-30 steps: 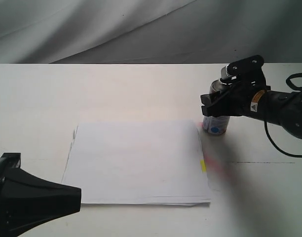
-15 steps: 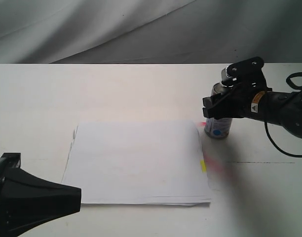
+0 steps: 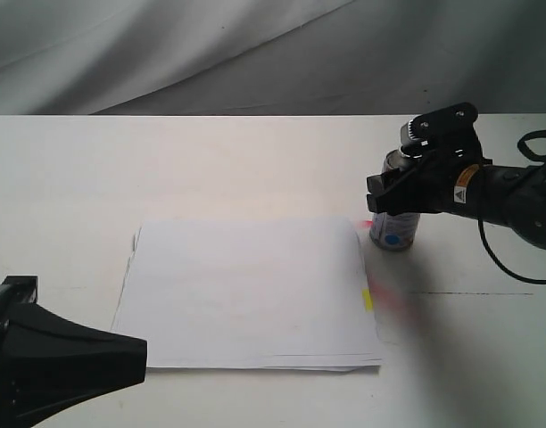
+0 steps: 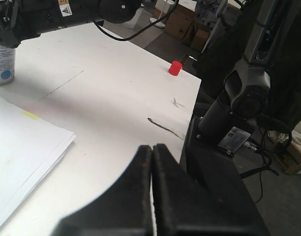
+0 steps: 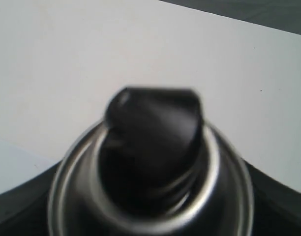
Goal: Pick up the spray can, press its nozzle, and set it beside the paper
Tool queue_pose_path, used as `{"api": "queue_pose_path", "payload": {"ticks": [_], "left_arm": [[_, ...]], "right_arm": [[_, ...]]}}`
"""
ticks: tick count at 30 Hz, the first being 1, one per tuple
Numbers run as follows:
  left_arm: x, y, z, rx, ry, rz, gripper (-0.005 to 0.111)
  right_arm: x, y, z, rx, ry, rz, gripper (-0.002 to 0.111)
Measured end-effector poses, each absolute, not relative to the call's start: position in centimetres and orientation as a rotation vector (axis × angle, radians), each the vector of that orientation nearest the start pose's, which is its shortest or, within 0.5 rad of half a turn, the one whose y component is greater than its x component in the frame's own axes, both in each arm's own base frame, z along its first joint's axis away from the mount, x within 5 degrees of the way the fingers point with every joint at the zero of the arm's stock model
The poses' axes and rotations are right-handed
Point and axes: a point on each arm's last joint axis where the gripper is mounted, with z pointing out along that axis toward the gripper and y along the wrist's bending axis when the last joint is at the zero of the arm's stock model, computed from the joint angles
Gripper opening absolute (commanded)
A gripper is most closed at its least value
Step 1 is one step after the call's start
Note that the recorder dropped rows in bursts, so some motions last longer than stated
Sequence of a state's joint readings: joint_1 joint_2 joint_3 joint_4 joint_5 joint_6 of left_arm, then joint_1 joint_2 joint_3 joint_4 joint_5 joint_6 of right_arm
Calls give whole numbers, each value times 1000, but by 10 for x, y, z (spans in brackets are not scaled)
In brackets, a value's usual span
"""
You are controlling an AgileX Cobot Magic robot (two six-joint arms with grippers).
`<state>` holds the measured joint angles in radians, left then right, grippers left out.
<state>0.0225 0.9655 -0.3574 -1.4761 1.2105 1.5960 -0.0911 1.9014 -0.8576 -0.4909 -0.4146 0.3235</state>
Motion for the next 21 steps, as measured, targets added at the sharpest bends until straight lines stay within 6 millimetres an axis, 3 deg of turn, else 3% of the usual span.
{"api": "queue_pose_path", "payload": {"ticks": [4, 10, 16, 21], "left_arm": [[125, -82, 249, 808, 1832, -1171, 0], [125, -82, 249, 808, 1832, -1171, 0], [125, -82, 249, 808, 1832, -1171, 0], [125, -82, 249, 814, 1826, -1166, 0]], "right_arm": [[365, -16, 139, -150, 2132, 76, 85], [364, -17, 163, -151, 2081, 56, 86], [353, -17, 214, -151, 1963, 17, 86], [328, -19, 270, -85, 1876, -14, 83]]}}
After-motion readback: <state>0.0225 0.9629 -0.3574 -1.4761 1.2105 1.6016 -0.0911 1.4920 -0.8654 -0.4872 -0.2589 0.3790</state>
